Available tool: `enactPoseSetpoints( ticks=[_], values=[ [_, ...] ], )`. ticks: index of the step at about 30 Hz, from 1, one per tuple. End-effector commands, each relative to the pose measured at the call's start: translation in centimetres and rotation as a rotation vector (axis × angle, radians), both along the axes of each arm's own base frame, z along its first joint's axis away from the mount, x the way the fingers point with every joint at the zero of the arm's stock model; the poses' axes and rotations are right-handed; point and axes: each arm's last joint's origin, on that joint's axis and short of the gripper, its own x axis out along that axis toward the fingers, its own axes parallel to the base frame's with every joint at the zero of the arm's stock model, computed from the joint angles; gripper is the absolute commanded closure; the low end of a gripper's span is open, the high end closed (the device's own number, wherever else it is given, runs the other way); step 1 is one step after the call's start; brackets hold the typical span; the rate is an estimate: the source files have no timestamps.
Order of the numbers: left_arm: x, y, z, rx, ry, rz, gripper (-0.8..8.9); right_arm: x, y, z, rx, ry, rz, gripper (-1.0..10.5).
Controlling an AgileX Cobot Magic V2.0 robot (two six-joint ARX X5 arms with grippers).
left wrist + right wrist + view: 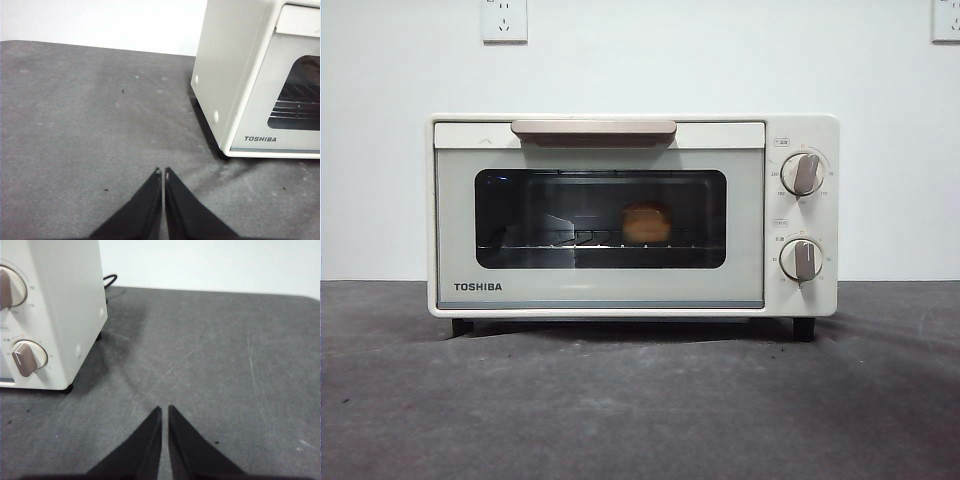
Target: The left arm flap open the oven, the right arm pick bread and place it into oven, the left arm flap close the oven
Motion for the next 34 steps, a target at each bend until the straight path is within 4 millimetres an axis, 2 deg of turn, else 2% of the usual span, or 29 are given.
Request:
enactPoseSetpoints(
  ticks=[1, 6, 34],
  values=[
    [0.1, 0.0, -0.8, 0.009, 0.026, 0.001, 7.97, 0.0, 0.0, -0.4, -0.014, -0.025, -0.008, 9.3],
    [0.1, 0.0, -0.8, 0.009, 0.026, 0.000, 7.97, 0.0, -0.1, -1.7, -0.017, 0.015, -0.019, 9.3],
    [0.1, 0.0, -0.8, 0.009, 0.026, 0.001, 7.97, 0.1, -0.1, -1.4, -0.016, -0.011, -0.021, 9.3]
  ],
)
